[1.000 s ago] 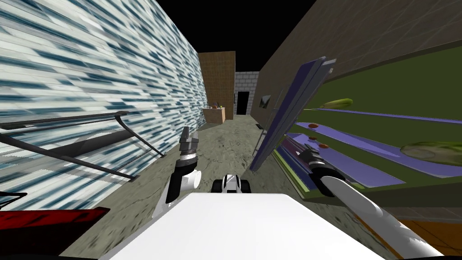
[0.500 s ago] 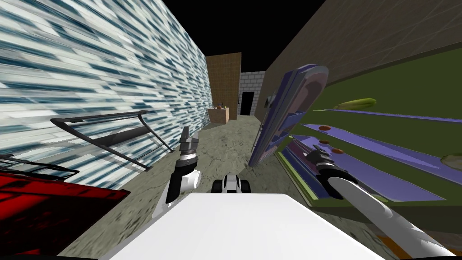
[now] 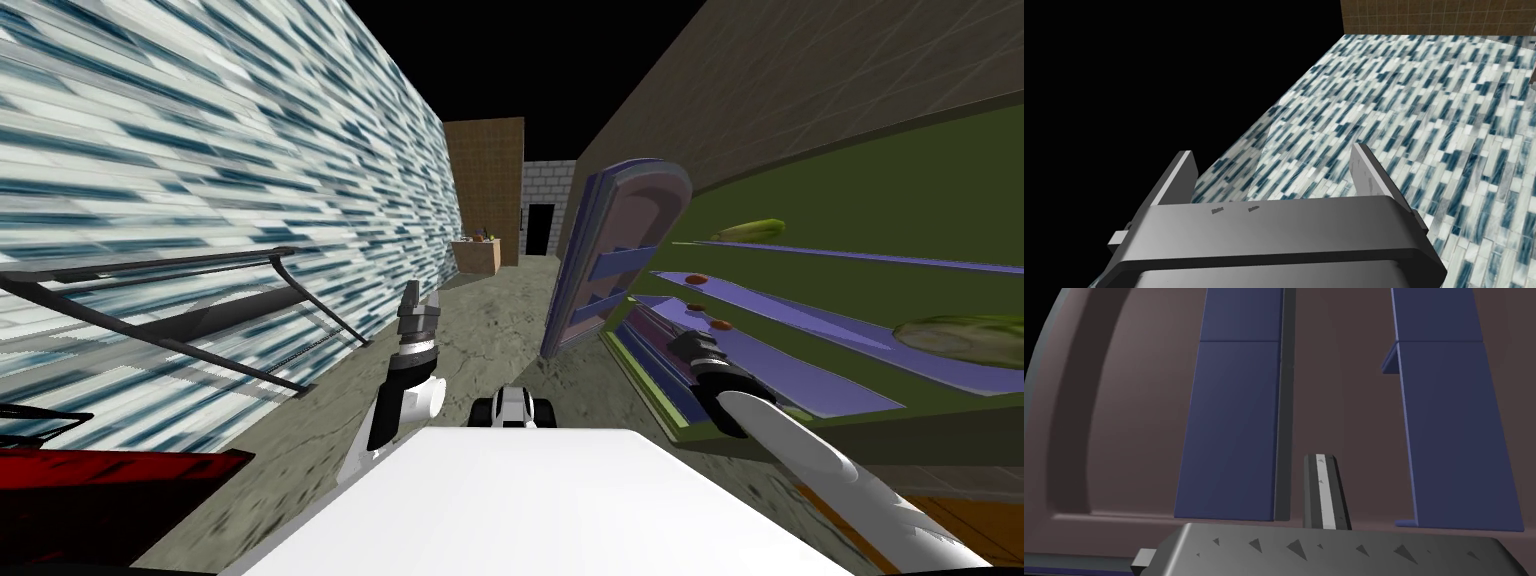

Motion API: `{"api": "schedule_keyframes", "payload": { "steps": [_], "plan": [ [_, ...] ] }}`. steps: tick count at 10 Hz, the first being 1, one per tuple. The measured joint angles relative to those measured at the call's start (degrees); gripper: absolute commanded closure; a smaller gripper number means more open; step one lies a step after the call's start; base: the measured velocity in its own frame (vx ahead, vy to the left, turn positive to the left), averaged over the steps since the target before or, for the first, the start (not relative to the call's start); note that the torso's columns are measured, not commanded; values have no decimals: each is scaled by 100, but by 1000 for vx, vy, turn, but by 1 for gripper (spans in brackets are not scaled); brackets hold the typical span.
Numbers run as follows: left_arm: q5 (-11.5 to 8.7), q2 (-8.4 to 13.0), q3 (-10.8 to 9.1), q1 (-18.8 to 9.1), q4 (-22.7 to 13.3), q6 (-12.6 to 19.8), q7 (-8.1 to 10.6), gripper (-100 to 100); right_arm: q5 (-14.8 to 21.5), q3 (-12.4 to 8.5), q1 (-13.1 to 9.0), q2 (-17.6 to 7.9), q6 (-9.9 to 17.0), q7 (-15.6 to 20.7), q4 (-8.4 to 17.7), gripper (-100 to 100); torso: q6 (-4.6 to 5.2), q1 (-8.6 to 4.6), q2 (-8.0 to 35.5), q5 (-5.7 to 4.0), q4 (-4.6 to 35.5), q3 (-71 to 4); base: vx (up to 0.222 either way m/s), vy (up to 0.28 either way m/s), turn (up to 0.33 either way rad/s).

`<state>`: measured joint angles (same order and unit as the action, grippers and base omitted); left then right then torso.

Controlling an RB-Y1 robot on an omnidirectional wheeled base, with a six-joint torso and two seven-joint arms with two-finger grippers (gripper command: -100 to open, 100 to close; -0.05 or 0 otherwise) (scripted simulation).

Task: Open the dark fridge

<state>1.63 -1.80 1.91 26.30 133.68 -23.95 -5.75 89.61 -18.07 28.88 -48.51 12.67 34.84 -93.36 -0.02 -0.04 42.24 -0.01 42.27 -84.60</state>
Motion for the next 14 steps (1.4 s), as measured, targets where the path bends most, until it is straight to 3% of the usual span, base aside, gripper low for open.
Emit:
{"api": "schedule_keyframes", "payload": {
  "steps": [1,4,6,8,9,14],
  "plan": [
    [0,-1,1,-1,0,0,0,0,74,-51,5,-163,-46,-169,90,-100,-1,17,11,5,3,6,6,56,11],
    [0,-1,1,-1,0,0,0,0,-194,-314,10,-401,-292,-183,165,-100,2,6,10,2,4,7,-5,62,-11],
    [0,-1,1,-1,0,0,0,0,-583,-558,41,-642,-523,-40,199,-100,1,9,1,3,1,1,0,74,-13],
    [0,0,1,-1,0,0,0,0,-542,-645,78,-743,-598,-176,233,-100,2,-13,4,-5,1,4,-3,15,1],
    [0,0,0,-1,0,0,0,0,-532,-648,79,-743,-602,-197,233,0,2,-13,5,-5,2,4,0,0,0],
    [0,0,1,-1,0,0,0,0,-533,-647,79,-743,-602,-195,233,0,2,5,5,2,2,4,0,0,0]
  ]
}}
